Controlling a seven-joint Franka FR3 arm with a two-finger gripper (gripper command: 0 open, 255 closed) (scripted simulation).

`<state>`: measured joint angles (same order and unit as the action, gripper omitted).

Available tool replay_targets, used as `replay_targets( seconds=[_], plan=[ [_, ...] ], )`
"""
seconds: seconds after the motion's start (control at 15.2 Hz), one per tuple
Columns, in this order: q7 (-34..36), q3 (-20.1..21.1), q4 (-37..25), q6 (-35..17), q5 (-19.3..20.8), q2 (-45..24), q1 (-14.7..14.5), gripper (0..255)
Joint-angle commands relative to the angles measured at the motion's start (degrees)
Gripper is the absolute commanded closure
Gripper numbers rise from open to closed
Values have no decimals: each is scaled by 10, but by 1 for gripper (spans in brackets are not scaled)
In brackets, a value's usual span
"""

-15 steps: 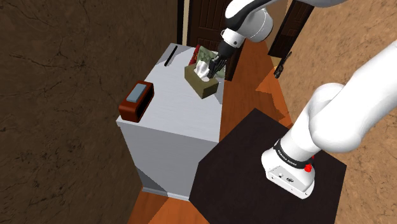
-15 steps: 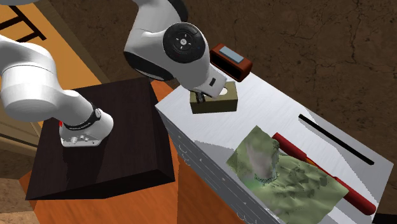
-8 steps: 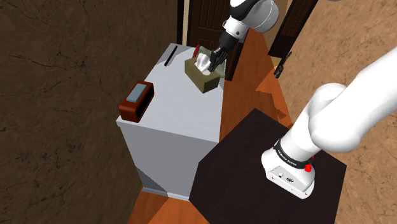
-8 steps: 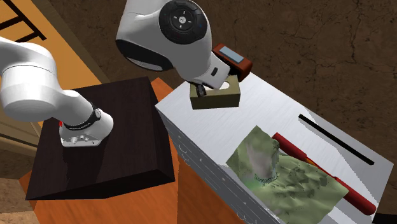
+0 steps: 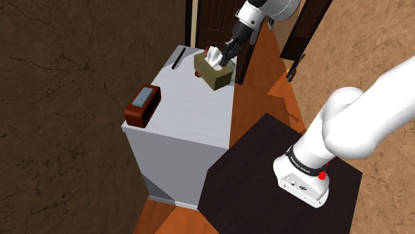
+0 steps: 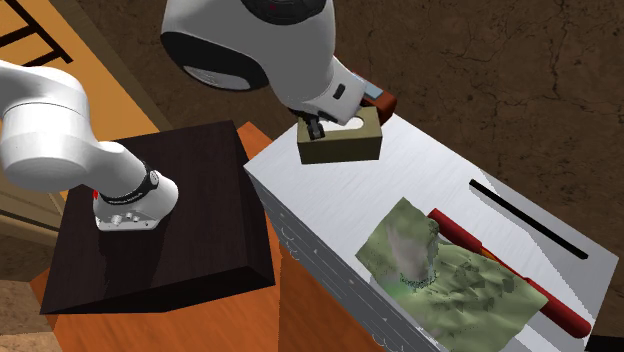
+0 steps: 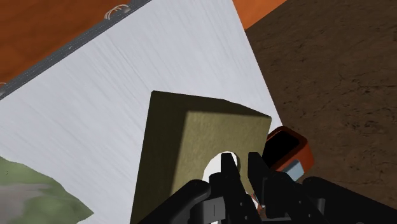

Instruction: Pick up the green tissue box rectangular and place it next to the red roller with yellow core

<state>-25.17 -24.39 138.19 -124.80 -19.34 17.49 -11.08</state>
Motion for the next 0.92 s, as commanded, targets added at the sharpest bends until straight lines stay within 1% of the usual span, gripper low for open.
replay_targets(
  seconds=[0.0,0.26,0.59,0.86],
  plan=[
    [9,3,-8,12,5,7,1,255],
    [22,7,-23,35,14,17,4,255],
    [-32,-23,-123,30,-47,-114,-17,255],
    [-70,-33,-215,45,-102,-220,-14,255]
  ],
)
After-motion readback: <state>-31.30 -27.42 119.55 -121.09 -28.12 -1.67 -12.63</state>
